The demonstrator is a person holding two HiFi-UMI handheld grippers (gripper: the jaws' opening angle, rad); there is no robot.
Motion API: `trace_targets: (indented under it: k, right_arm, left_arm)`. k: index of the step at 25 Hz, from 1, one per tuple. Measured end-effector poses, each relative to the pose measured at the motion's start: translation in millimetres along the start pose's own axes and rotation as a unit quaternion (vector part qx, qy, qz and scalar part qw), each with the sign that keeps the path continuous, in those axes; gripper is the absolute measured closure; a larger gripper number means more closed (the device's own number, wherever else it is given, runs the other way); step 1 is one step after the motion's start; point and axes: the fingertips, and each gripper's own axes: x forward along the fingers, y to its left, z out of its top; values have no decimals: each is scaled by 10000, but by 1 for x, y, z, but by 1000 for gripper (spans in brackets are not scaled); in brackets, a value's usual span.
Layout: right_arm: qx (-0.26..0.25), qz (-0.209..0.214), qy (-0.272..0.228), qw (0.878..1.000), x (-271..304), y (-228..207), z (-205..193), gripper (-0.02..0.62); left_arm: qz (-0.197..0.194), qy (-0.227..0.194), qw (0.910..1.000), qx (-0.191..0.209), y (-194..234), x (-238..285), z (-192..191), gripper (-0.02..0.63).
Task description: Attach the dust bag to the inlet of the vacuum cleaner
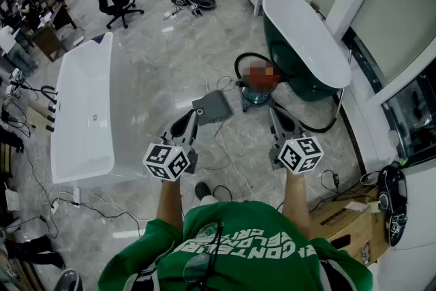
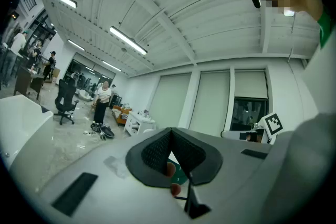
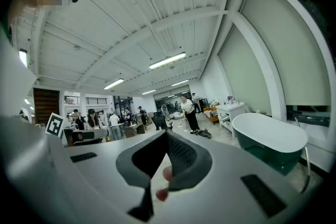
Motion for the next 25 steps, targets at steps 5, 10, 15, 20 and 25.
trace_targets:
  k: [5, 10, 15, 20, 25]
  right_arm:
    - [-42, 33, 53, 10000, 38, 21, -5, 589]
    - [-83, 104, 129, 9998, 72, 40, -12, 589]
    - [3, 161, 139, 9998, 103, 66, -15, 589]
    - [71, 141, 223, 9996, 123, 84, -30, 589]
    - [176, 79, 269, 9995, 142, 86, -39, 589]
  left_arm:
    - [-95, -108, 9999, -68, 38, -6, 10, 611]
    - [-2, -141, 9999, -91, 76, -14, 16, 611]
    - [50, -137, 9998, -134, 115, -26, 25, 611]
    - [77, -56, 9998, -168, 148, -36, 28, 611]
    - [40, 68, 9999, -124, 169, -32, 27, 611]
